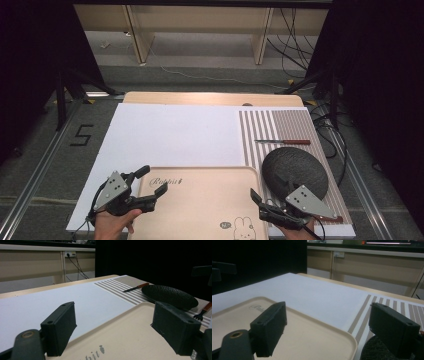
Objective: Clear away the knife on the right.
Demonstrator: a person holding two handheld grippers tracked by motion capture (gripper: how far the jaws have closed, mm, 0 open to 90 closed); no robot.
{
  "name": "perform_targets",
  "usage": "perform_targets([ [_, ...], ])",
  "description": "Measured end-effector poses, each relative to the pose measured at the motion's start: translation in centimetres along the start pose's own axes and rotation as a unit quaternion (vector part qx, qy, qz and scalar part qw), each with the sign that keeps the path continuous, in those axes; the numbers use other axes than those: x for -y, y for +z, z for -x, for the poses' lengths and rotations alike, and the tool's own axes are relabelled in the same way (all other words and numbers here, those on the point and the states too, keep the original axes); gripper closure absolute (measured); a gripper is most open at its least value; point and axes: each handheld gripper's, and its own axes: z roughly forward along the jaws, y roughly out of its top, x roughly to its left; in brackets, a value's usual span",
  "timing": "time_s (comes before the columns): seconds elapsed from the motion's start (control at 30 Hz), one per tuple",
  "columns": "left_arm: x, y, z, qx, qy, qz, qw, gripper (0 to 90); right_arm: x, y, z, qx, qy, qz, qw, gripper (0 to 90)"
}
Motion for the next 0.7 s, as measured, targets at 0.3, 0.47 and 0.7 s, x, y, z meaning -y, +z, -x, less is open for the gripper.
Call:
perform_targets([
  [0.3,0.0,0.0,0.1,-0.003,0.002,-0.005,1.0000,18.3,-0.1,0.0,0.4,-0.006,-0.003,-0.022,0.9997,15.6],
  [0.47,0.0,0.0,0.1,-0.002,0.004,-0.005,1.0000,18.2,-0.4,-0.2,0.6,-0.004,-0.005,-0.029,0.9996,15.6],
  [0.7,0.0,0.0,0.1,-0.002,0.007,-0.005,1.0000,18.3,-1.2,-0.5,1.3,0.003,-0.024,-0.035,0.9991,15.7],
])
